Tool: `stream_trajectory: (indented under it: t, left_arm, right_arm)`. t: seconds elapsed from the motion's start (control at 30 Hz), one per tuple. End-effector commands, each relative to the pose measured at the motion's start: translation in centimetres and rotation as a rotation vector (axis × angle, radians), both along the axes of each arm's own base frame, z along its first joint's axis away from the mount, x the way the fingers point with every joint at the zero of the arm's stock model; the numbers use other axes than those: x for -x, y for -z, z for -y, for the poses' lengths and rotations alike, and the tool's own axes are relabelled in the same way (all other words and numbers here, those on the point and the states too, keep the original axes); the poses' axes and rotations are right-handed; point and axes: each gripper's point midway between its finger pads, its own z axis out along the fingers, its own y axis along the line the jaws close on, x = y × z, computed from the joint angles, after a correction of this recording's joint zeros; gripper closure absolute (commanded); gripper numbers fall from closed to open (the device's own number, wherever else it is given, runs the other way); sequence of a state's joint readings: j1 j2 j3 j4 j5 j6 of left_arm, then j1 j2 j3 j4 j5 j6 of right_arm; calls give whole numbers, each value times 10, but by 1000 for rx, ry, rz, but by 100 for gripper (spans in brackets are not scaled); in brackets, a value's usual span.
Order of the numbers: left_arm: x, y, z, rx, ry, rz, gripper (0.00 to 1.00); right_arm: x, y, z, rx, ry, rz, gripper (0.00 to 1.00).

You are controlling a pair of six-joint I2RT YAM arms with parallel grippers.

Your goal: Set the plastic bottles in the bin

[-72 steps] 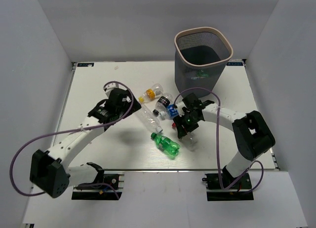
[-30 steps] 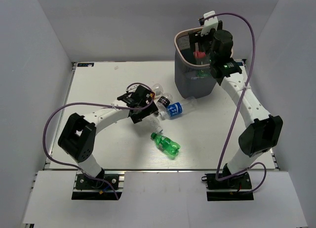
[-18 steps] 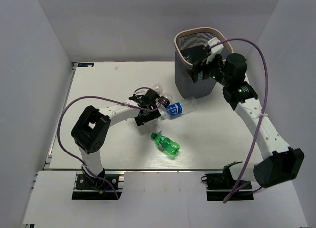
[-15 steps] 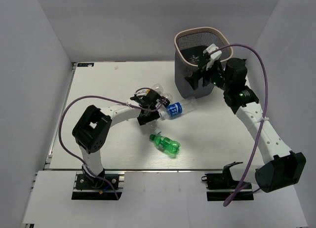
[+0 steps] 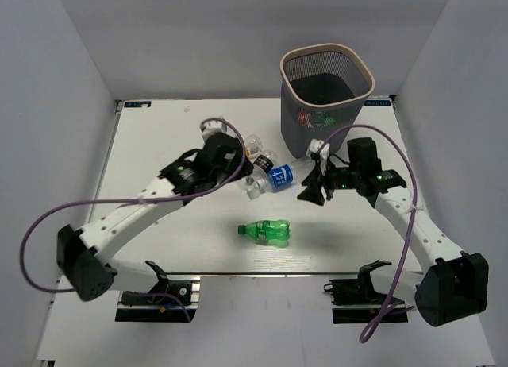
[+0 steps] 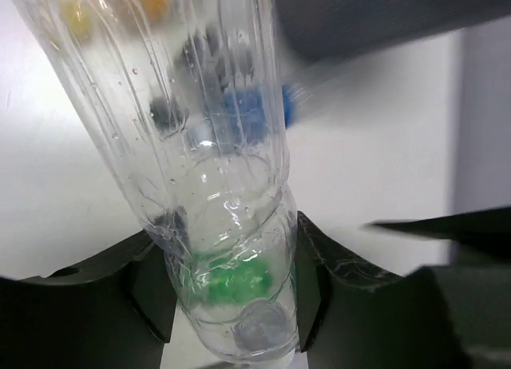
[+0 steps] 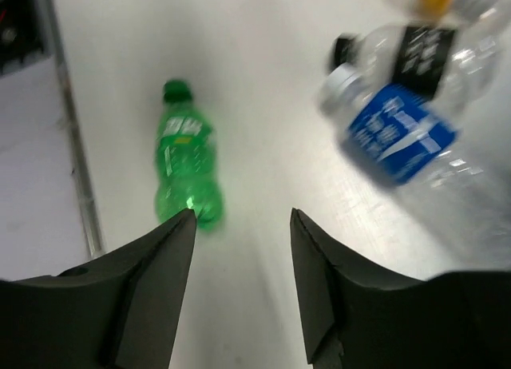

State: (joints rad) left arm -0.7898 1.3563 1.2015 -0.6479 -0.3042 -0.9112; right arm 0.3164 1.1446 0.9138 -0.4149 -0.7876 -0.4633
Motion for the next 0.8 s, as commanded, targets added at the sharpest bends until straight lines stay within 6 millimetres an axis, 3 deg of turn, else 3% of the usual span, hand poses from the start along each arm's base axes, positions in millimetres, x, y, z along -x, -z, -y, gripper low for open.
stream_trajectory:
  t: [0.0, 0.1, 0.17, 0.2, 0.23, 0.27, 0.3, 0.43, 0.47, 0.5, 0.53, 0.57, 0.6, 0.7, 0.73, 0.77]
  left_arm:
    - [-26, -104, -3, 64, 7, 325, 85]
    - [-53, -168, 8, 116, 4, 518, 85]
    - [-74, -196, 23, 165, 4, 611, 85]
    - [-83, -233, 31, 233, -8, 712, 85]
    - [-89, -246, 39, 261, -2, 749, 84]
    - [-106, -236, 58, 261, 7, 746, 84]
    - [-111, -271, 67, 331, 8, 816, 84]
    - [-142, -298, 109, 407, 48, 900, 81]
    - [-147, -320, 107, 439, 31, 943, 81]
    - [-150, -321, 113, 447, 42, 949, 81]
    - [-164, -304, 127, 438, 45, 926, 81]
    - [-169, -304, 131, 441, 44, 929, 78]
    - [-171, -318, 131, 463, 29, 956, 74]
    - [-194, -294, 146, 414, 16, 936, 57]
    - [-200, -283, 150, 393, 11, 914, 45]
    - [-203, -284, 150, 383, 4, 920, 17]
  right_arm:
    - [38, 22, -1, -2, -170, -25, 44]
    - [50, 40, 2, 30, -228, -40, 36]
    - [54, 55, 5, 74, -259, -31, 31]
    - [56, 59, 7, 89, -261, -36, 31]
    - [56, 65, 10, 113, -256, -37, 30]
    - [57, 69, 10, 124, -271, -28, 30]
    - [57, 71, 10, 129, -273, -24, 28]
    - [59, 74, 9, 141, -282, -17, 28]
    - [59, 77, 9, 145, -280, -17, 28]
    - [59, 79, 9, 151, -278, -18, 28]
    - [58, 80, 9, 153, -277, -17, 26]
    - [56, 81, 9, 155, -274, -7, 26]
    - [57, 82, 9, 156, -267, -18, 24]
    - [55, 80, 5, 147, -260, 0, 10]
    - [54, 78, 4, 144, -260, 0, 10]
    - [53, 77, 3, 140, -255, 4, 10]
